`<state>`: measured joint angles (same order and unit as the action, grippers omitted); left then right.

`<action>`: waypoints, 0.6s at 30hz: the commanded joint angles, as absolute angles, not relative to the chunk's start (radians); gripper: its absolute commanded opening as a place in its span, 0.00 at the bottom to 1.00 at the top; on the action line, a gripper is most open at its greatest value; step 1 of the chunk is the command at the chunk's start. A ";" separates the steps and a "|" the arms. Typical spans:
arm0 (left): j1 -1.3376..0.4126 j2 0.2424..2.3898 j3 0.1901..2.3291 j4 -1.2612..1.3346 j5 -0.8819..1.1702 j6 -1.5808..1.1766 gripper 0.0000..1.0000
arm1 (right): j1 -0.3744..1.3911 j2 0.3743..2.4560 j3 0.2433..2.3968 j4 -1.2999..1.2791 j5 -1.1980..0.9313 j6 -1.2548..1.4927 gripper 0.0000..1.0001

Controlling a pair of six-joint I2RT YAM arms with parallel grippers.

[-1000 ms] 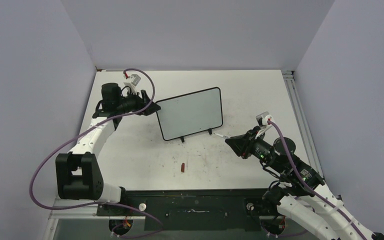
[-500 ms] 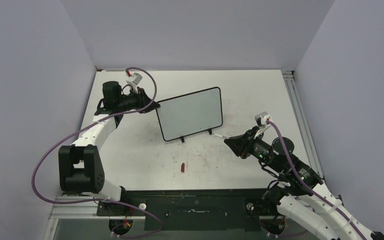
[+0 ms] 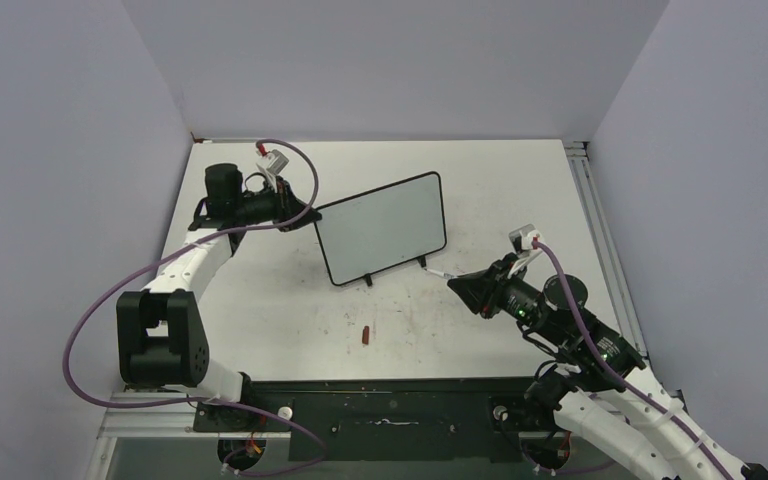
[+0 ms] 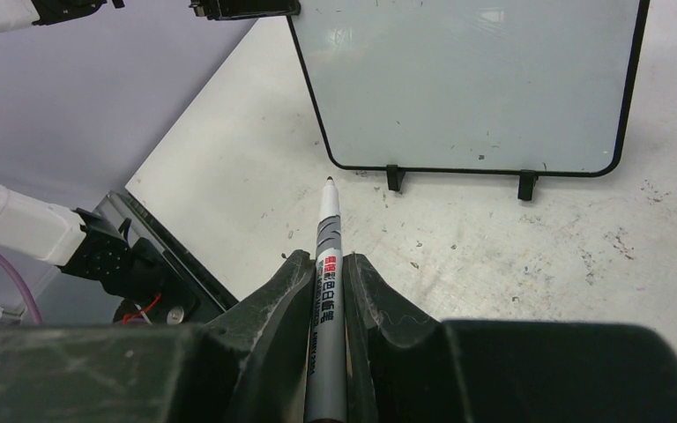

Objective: Write a sentence on the whiteboard

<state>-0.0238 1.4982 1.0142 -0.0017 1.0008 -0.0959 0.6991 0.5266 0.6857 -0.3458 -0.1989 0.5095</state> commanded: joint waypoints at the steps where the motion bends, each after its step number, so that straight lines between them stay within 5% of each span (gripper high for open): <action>1: -0.023 1.481 1.006 -0.095 1.061 -0.045 0.03 | 0.694 0.510 0.677 -0.311 -0.207 0.516 0.05; 18: -0.066 1.434 0.971 -0.163 1.050 -0.026 0.00 | 0.695 0.499 0.667 -0.306 -0.212 0.534 0.05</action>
<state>-0.0532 1.4483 0.9760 -0.0784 1.0245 -0.0460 0.6991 0.5156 0.6701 -0.3458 -0.1997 0.5179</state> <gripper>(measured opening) 0.086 0.161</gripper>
